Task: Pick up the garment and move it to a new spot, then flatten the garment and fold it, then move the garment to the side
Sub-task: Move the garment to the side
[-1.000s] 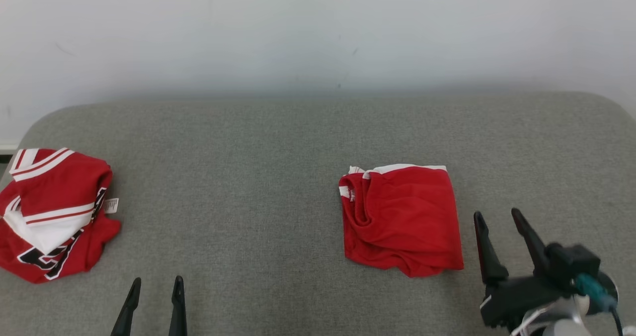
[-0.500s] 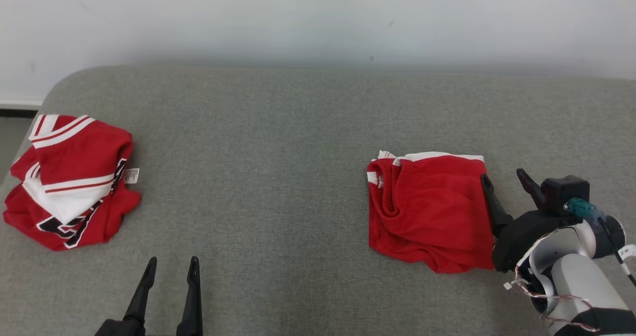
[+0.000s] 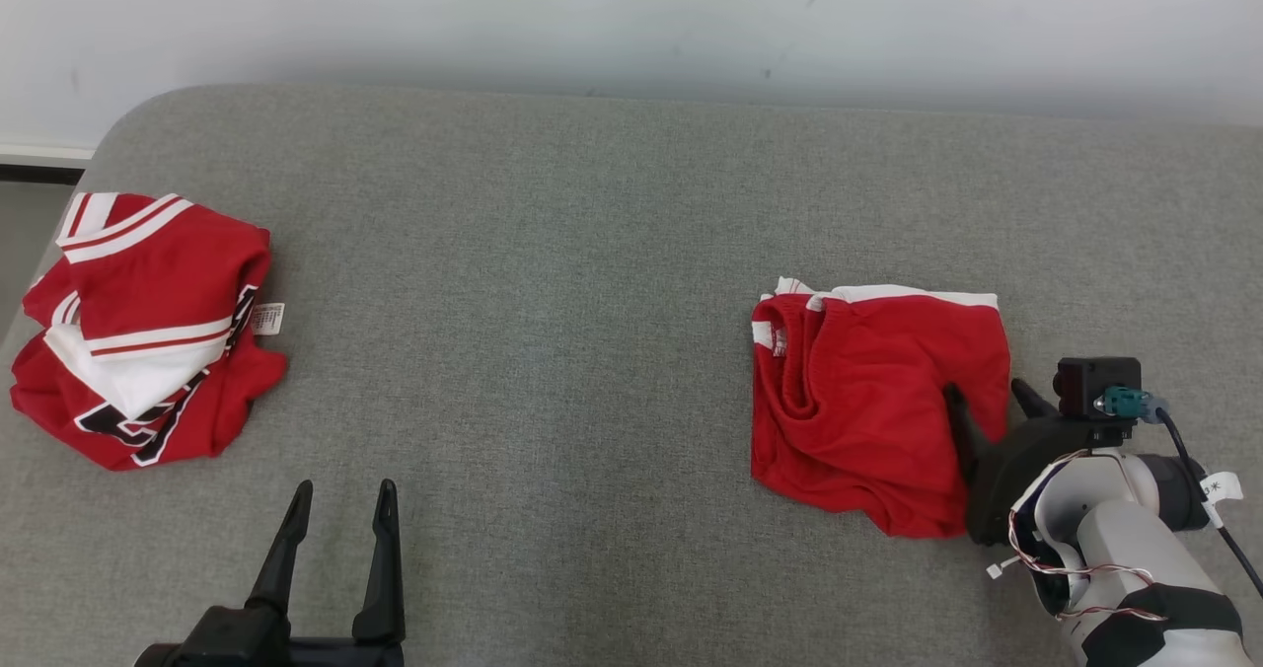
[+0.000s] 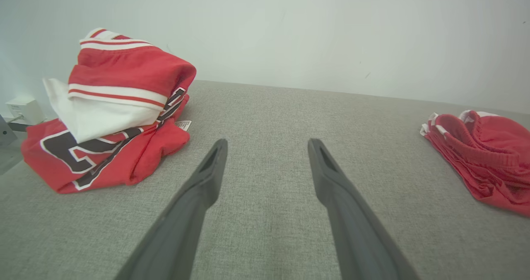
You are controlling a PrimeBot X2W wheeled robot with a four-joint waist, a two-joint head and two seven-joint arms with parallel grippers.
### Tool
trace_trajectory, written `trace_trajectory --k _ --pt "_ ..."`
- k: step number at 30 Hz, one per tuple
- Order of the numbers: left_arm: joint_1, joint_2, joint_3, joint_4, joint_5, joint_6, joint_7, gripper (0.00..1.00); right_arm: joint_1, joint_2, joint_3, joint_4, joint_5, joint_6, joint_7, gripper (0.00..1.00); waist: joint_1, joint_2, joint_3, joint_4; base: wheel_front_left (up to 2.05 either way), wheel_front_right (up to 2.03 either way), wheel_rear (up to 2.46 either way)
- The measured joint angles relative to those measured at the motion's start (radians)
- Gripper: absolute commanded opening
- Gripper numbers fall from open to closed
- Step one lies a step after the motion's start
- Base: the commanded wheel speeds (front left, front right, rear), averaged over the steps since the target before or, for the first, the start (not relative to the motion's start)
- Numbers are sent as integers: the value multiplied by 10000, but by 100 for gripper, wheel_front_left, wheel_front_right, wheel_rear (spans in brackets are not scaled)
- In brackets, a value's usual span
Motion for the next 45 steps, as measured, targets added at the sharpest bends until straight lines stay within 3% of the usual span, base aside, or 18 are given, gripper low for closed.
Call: trace_trajectory --k 6,7,8,9,10,14,19,28,34,40,45 --pt "-106 -13 6 35 -13 -2 0 100 -168 176 84 746 504 0 196 100 -1 -1 78 -30 0 0 0" --pt "-111 -17 10 40 -13 -2 0 100 -227 232 90 821 700 0 261 91 -1 -1 88 -42 0 0 0" --pt "-119 -21 12 46 -15 -2 0 100 -277 263 127 872 878 -2 293 34 -2 -1 100 -53 0 0 0" --pt "-124 -25 10 52 -21 -4 0 100 -296 261 196 892 1020 0 334 6 -2 -1 114 -62 0 0 0" --pt "-128 -27 13 58 -25 -4 0 100 -314 259 270 892 1151 0 351 0 -2 -1 131 -70 0 0 0" --pt "-171 -31 12 61 -25 -4 0 100 -483 199 675 880 1473 2 360 0 -1 -1 197 -120 0 0 0" --pt "-242 -35 -21 29 -25 -4 0 100 -899 -391 1563 754 1486 10 479 0 -2 -1 347 -265 0 0 0" --pt "-852 -40 -169 -311 -25 6 0 100 -2327 -2661 3269 -364 1977 4 1269 0 -1 0 1193 -675 0 0 0" --pt "-1391 -48 -221 -809 144 4 -2 100 -3286 -4199 3754 -1081 2416 2 1553 0 0 1 2035 -986 0 0 0" --pt "-1778 86 -98 -1409 453 -2 -2 100 -4218 -5310 4056 -1404 2656 2 1672 0 1 1 2936 -1375 0 0 0" --pt "-1901 290 -69 -1693 562 -10 0 100 -4772 -5800 4270 -1450 2744 2 1680 0 2 1 3490 -1841 0 0 0"
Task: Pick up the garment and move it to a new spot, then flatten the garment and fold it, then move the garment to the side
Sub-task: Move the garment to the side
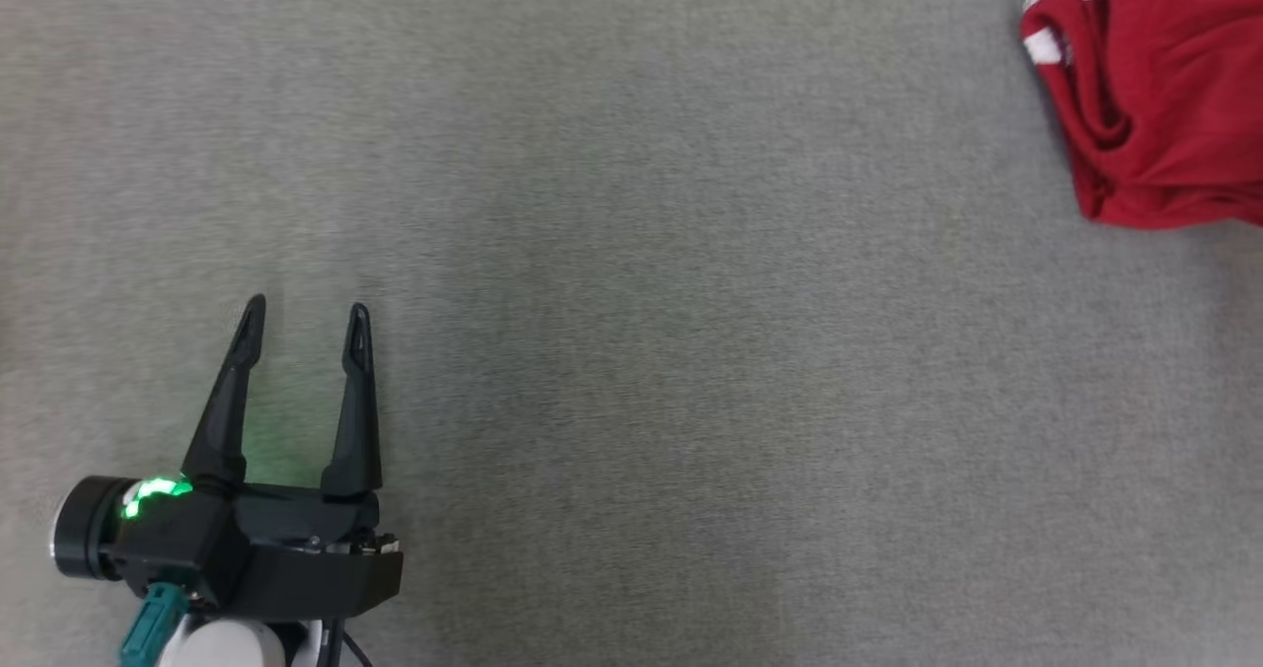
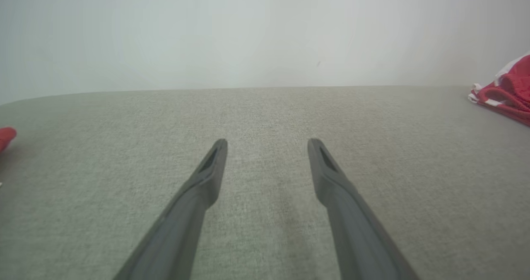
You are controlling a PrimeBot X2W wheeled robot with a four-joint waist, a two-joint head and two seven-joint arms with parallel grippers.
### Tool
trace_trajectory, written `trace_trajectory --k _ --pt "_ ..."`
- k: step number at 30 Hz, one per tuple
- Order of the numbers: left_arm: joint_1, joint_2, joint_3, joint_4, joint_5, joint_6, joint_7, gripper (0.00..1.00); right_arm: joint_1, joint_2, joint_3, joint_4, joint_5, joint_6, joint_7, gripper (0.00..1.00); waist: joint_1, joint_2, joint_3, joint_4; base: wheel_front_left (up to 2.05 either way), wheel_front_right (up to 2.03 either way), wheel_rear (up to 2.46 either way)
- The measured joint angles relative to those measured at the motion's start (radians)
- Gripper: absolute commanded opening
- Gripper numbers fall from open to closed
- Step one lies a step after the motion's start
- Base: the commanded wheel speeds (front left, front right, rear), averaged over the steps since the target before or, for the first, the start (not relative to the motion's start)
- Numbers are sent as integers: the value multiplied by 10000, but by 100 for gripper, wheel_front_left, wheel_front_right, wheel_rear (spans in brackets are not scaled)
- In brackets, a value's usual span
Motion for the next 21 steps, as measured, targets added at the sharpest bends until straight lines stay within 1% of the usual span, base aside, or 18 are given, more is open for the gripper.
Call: trace_trajectory --k 4,10,15,21 --pt "-9 132 29 -224 67 -2 0 100 -330 -397 148 -21 48 0 -8 0 -2 -1 318 -376 0 0 0" --pt "-14 311 82 -522 86 -8 0 100 -881 -679 295 174 -240 0 -151 0 -1 0 812 -698 0 0 0" --pt "-16 359 86 -623 86 -36 -2 100 -1298 -750 456 600 -702 0 -196 0 -2 0 1086 -789 0 0 0" --pt "-16 364 100 -709 102 -46 -2 100 -1687 -809 518 1127 -1018 0 -184 0 -3 -1 1166 -730 0 0 0"
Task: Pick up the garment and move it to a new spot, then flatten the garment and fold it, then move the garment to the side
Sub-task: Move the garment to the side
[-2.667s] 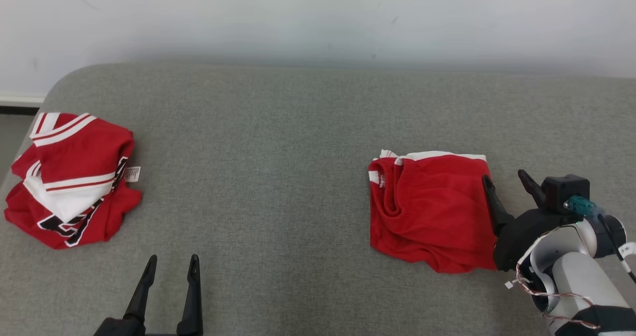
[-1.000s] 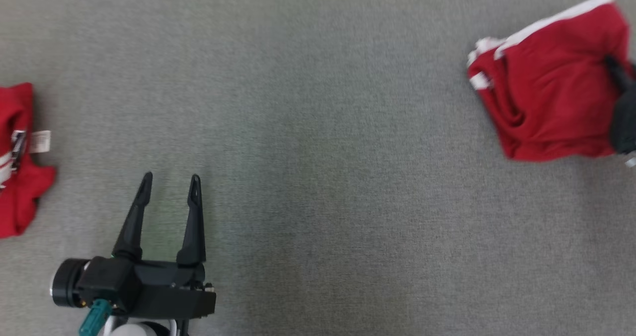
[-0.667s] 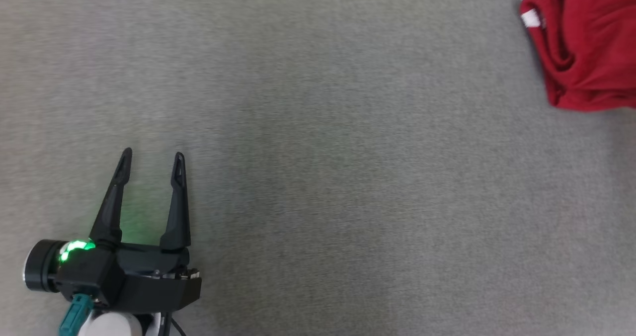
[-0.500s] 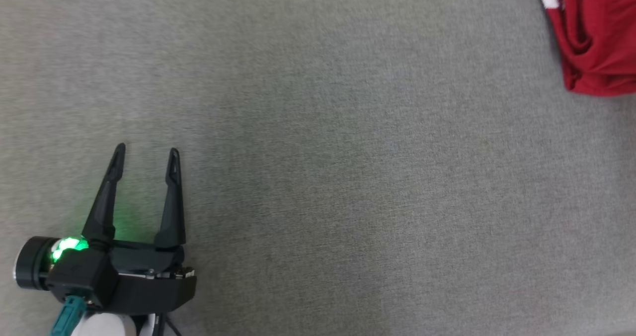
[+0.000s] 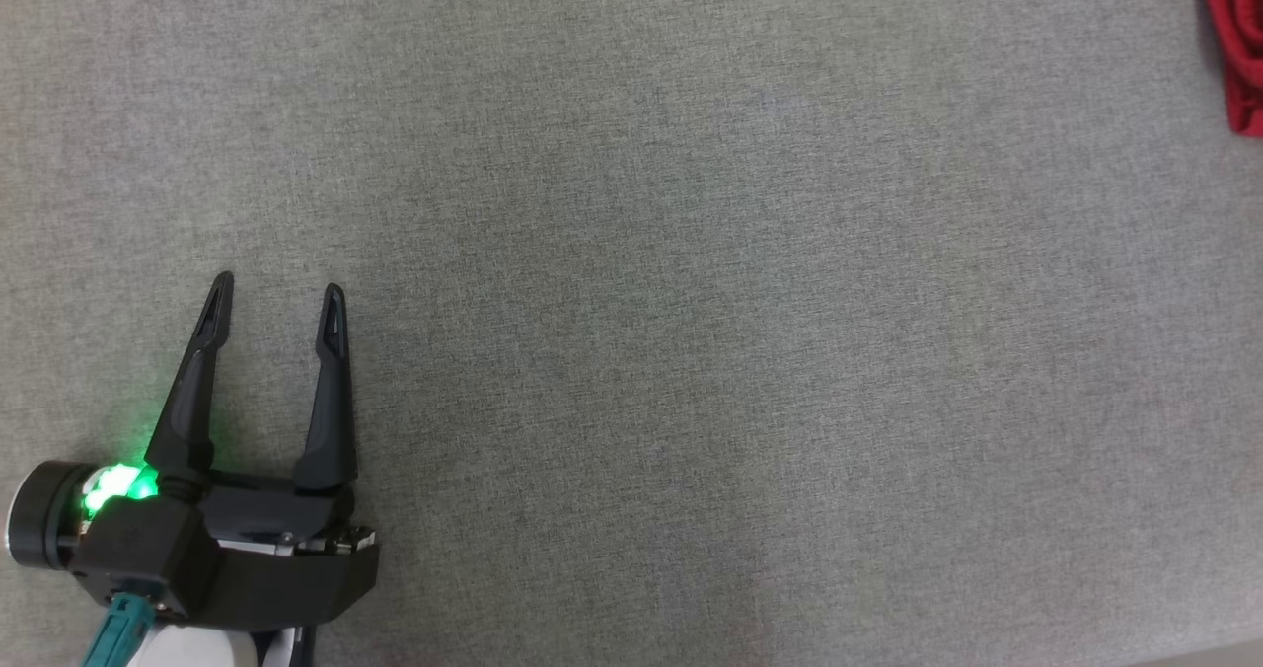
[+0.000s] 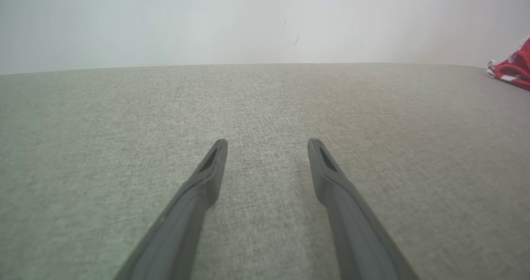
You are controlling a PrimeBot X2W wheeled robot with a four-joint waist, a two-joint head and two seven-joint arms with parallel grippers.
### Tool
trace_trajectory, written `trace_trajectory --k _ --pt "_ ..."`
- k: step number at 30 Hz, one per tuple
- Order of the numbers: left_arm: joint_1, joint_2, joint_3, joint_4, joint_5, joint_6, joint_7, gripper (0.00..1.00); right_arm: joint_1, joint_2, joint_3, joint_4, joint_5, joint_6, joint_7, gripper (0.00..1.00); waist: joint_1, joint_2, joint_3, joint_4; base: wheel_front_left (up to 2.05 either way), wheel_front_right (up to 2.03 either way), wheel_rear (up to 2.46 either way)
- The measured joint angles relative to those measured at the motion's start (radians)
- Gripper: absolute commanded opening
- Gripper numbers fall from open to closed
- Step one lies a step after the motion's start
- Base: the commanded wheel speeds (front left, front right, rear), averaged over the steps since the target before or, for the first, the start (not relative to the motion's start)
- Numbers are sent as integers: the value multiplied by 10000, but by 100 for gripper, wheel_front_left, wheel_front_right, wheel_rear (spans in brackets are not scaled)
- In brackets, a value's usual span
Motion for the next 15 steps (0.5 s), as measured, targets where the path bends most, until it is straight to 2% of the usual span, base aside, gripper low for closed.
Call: trace_trajectory --k 1,2,3,4,5,9,15 --pt "0 -2 2 -12 6 0 0 100 -52 4 -4 86 -35 0 -13 0 0 0 8 14 0 0 0" --pt "0 0 6 -21 13 0 0 100 -115 19 6 198 -90 0 -33 13 0 -1 18 24 0 0 0" --pt "0 0 12 -31 15 0 0 100 -185 35 4 299 -127 0 -48 36 0 0 26 34 0 0 0" --pt "0 -2 13 -35 17 0 0 100 -234 44 2 360 -186 0 -111 87 1 0 35 43 0 0 0" --pt "-3 -6 15 -36 33 0 0 100 -375 61 -13 520 -378 0 -334 100 0 0 44 67 0 0 0" --pt "-38 -23 29 48 29 0 2 100 -580 157 -207 794 -564 0 -721 100 1 0 -16 105 0 0 0" --pt "45 -192 174 345 -50 8 2 100 -579 692 -780 1256 -635 0 -1758 100 0 0 -514 180 0 0 0"
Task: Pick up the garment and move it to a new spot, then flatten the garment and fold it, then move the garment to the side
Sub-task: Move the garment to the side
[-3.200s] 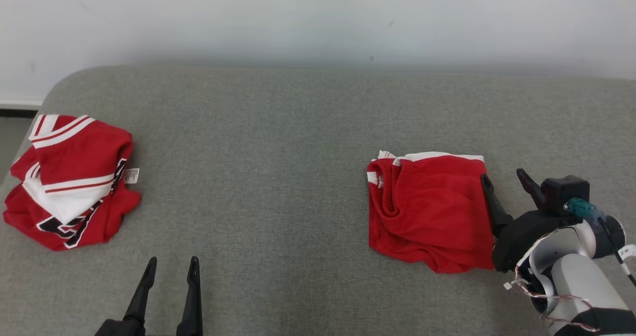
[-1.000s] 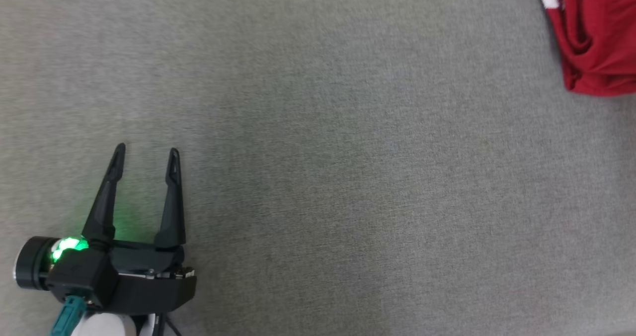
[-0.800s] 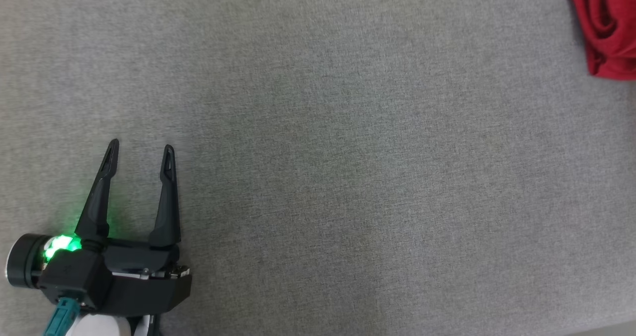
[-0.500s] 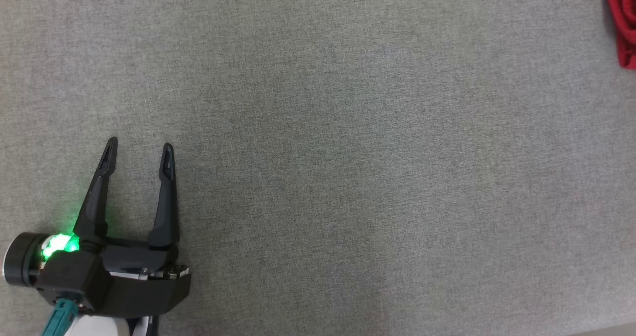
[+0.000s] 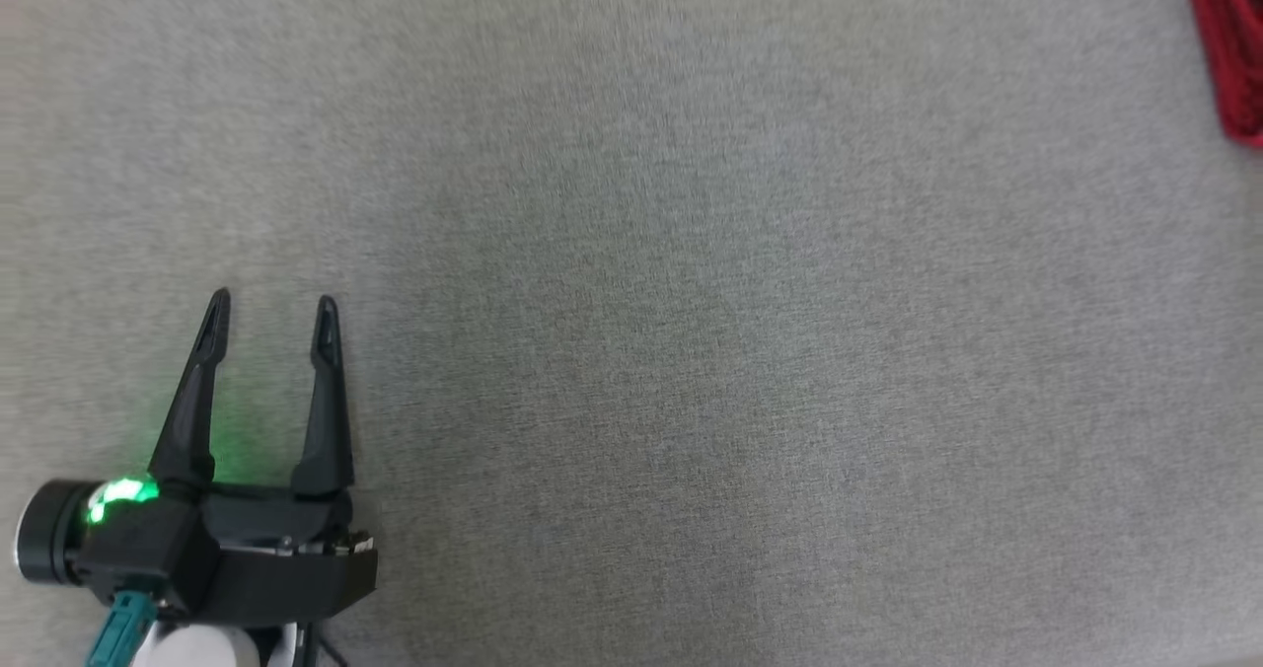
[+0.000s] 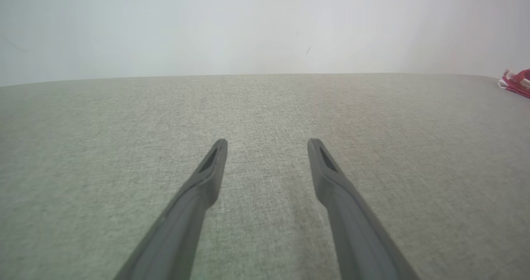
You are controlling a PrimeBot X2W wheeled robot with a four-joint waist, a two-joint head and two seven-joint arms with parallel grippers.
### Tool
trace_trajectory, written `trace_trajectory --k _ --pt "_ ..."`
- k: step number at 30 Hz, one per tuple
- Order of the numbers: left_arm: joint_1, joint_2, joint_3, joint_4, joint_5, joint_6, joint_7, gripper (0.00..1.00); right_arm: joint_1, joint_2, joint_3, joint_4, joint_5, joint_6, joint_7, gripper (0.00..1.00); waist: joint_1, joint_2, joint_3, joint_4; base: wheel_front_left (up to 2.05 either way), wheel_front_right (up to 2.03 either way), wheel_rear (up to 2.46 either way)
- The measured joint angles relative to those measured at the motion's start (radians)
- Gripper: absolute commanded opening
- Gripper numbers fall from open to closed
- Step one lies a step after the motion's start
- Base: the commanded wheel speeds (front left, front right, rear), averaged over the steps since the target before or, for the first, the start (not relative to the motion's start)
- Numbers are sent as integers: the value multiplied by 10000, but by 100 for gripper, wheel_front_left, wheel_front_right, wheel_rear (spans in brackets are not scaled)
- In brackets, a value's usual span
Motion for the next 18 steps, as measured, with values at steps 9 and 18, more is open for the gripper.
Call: trace_trajectory --k 9,18 --pt "916 -230 408 341 -134 98 0 100 1127 1335 -460 -232 456 0 -1835 100 -2 -1 -1450 184 0 0 0" --pt "1853 -349 654 437 -178 228 0 100 3655 2738 -1442 -1312 930 0 -2562 100 -3 -2 -3135 415 0 0 0"
